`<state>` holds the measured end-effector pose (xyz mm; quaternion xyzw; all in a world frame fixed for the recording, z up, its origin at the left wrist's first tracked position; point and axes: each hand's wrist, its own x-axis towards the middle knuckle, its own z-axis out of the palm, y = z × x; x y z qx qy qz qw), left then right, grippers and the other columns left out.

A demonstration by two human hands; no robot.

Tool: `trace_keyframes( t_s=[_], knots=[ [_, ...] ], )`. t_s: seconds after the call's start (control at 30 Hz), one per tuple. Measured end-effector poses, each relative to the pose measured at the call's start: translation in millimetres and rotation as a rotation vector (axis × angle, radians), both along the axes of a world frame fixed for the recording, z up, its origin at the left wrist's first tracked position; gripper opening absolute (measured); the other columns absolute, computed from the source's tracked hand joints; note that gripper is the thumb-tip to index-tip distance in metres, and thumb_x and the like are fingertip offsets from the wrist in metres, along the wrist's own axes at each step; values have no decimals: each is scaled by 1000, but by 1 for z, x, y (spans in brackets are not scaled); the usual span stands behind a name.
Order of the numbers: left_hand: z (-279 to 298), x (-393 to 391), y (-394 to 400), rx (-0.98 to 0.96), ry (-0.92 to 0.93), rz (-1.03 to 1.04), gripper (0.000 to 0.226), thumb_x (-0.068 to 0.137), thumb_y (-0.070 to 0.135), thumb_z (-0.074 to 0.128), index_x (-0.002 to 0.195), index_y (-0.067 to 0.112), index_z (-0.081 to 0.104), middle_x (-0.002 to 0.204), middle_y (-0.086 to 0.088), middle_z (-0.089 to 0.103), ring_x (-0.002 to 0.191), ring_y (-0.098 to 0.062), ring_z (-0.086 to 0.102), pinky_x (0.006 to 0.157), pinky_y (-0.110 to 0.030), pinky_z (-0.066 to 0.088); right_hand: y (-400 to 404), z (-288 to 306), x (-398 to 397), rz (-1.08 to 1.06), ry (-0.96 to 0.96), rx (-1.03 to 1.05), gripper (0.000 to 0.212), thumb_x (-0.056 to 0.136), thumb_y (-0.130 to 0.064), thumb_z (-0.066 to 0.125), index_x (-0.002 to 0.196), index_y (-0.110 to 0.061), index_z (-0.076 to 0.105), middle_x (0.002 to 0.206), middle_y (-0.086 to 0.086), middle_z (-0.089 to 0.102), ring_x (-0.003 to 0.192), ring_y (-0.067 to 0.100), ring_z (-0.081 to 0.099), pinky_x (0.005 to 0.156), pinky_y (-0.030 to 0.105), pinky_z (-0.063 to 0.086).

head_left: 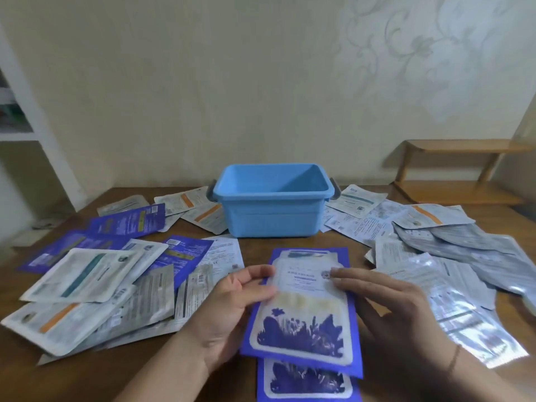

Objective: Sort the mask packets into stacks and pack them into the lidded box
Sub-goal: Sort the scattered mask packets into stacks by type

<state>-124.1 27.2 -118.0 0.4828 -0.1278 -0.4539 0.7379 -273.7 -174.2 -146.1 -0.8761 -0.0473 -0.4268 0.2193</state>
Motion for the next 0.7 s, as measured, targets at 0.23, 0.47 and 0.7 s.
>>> trace_keyframes(
  t_s=[0.23, 0.47, 0.7],
  knots=[
    [-13, -7, -1, 33, -199, 157, 41, 75, -11, 67, 113, 1, 59, 105, -18, 74, 91, -30, 73, 72, -37, 62, 14, 11, 15, -82, 282, 1132, 26, 88, -3, 65, 111, -16, 65, 94, 5, 75, 65, 24, 68, 45, 27, 51],
    [-31, 0, 8, 514, -1046, 67, 21, 88, 25, 71, 104, 34, 62, 81, -5, 64, 71, -20, 63, 69, -30, 55, 17, 5, 17, -209, 554, 786, 50, 83, -8, 73, 125, -25, 53, 72, 6, 71, 32, 19, 50, 36, 21, 37],
    [-34, -1, 8, 617, -1307, 107, 15, 92, 30, 64, 107, 34, 62, 69, 10, 62, 61, -1, 53, 59, -16, 41, 19, -2, 24, -330, 555, 532, 67, 75, -22, 81, 134, -33, 50, 67, -5, 67, 61, 4, 61, 66, 12, 45]
  ],
)
